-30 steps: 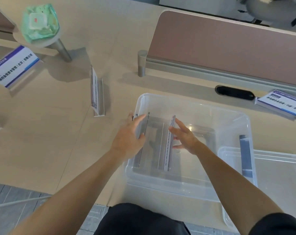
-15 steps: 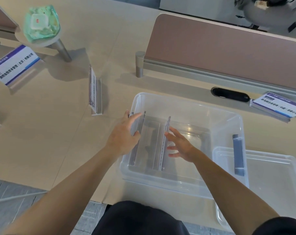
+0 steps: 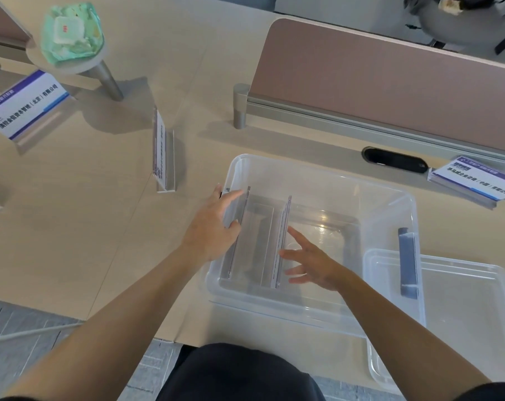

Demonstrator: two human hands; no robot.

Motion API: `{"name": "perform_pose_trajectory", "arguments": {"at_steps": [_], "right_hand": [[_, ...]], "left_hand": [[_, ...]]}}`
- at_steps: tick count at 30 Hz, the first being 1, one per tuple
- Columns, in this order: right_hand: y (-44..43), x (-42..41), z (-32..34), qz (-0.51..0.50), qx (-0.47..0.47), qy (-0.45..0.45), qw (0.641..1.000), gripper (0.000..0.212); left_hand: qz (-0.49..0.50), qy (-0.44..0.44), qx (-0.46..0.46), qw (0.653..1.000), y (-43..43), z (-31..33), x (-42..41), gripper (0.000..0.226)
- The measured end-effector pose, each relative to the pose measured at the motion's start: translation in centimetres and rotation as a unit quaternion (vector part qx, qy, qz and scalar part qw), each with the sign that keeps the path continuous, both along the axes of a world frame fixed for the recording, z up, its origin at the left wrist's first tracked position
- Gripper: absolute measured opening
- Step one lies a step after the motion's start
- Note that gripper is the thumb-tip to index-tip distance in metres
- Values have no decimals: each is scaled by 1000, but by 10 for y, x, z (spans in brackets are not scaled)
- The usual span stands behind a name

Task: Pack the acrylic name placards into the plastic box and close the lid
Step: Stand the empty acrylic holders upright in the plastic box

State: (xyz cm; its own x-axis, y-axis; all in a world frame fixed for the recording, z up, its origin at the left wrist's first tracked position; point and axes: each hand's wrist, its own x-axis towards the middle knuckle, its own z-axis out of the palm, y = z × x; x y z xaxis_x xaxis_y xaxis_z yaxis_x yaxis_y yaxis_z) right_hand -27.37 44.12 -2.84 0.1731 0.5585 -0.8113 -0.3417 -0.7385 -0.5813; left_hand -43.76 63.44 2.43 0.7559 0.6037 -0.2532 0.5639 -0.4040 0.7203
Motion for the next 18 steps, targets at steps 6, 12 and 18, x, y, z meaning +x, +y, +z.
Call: {"name": "perform_pose_trajectory", "arguments": {"at_steps": [6, 12, 18], "right_hand": [[12, -7, 1, -9, 20, 12, 1000, 75], [28, -16, 0, -7, 34, 28, 999, 76], [43, -27, 1, -24, 40, 35, 998, 64]], "left_hand": [[-3, -1, 3, 1000, -1, 1, 0, 63], [2, 2, 3, 1000, -1, 2, 1, 63], [4, 3, 5, 1000, -1, 3, 1, 63]]}}
